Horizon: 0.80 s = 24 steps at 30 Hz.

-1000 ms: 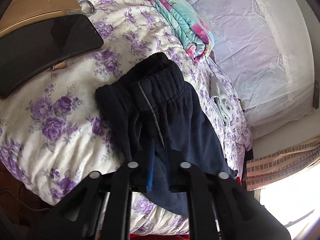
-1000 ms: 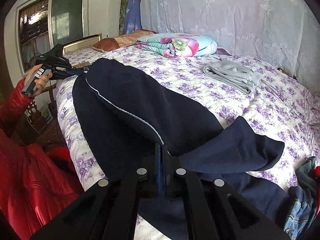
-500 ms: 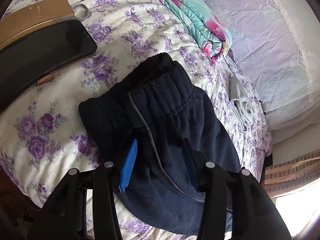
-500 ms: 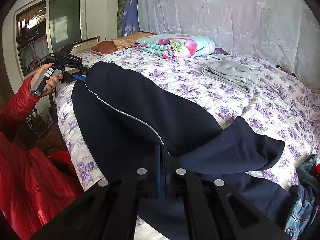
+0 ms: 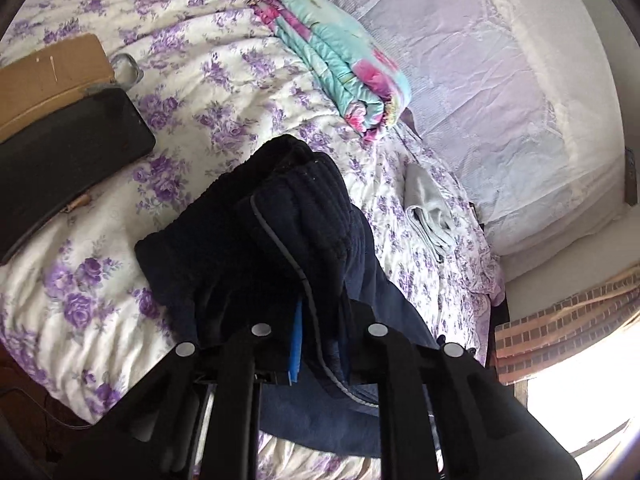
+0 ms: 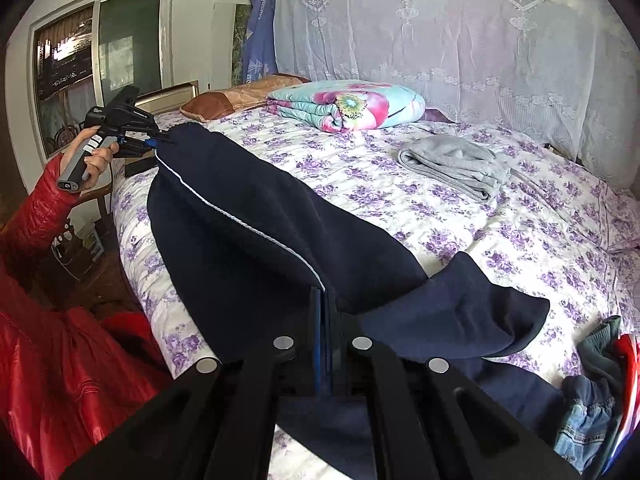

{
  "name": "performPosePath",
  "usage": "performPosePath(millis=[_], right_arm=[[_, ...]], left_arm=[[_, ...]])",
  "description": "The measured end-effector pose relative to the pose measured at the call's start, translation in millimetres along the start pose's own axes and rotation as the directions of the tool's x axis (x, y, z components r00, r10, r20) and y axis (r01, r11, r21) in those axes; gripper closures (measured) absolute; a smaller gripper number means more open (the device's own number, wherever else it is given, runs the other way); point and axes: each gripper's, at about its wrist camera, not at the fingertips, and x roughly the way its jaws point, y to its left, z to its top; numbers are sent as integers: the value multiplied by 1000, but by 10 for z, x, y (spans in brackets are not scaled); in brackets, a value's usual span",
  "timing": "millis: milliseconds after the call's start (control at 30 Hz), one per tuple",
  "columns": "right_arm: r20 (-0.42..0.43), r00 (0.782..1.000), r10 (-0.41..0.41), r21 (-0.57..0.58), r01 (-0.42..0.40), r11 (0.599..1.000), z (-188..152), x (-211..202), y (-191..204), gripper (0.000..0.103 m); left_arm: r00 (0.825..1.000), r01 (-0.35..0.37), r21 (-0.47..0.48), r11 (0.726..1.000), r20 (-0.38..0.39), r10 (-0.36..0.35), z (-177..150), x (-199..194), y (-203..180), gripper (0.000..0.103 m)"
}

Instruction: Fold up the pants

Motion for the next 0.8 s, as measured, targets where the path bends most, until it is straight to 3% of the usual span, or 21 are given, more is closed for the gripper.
performPosePath(millis=[100,200,300,367,433,467,567,667,733,800], right_arm=[[-76,996,55,-9,-55,998,-183,115,138,101],[-162,985,59,-5,-60,998,-416,426,247,101],[-206,977,60,22,-57,998,-566,619,267,101],[-204,976,73,49,-64,997,-583,629,252,100],[-209,973,101,97,-82,992,-603,614,219,98],[-211,971,114,118,-90,989,-602,603,201,97],[-169,975,144,186,-112,976,-510,433,107,96],[-36,991,128,284,-112,952,-298,199,-60,89],[13,1000,-2,364,-3,931,-138,138,-210,48],[-34,977,-212,402,208,892,19,234,-337,46]], left_arm=[[997,-63,24,998,-37,64,-123,15,191,89],[987,-123,-32,992,-105,119,-259,283,558,86],[997,-7,-139,990,-81,-4,-300,202,756,82],[999,11,-154,988,-40,-18,-330,22,757,80],[996,-77,-91,993,32,80,-375,-184,641,78],[987,-136,-32,990,84,138,-414,-300,521,78],[979,-177,157,972,126,158,-545,-371,69,76],[994,-109,322,940,50,98,-660,-71,-410,45],[997,-50,395,917,-32,68,-746,276,-663,44],[989,-4,465,885,-127,71,-900,697,-866,44]])
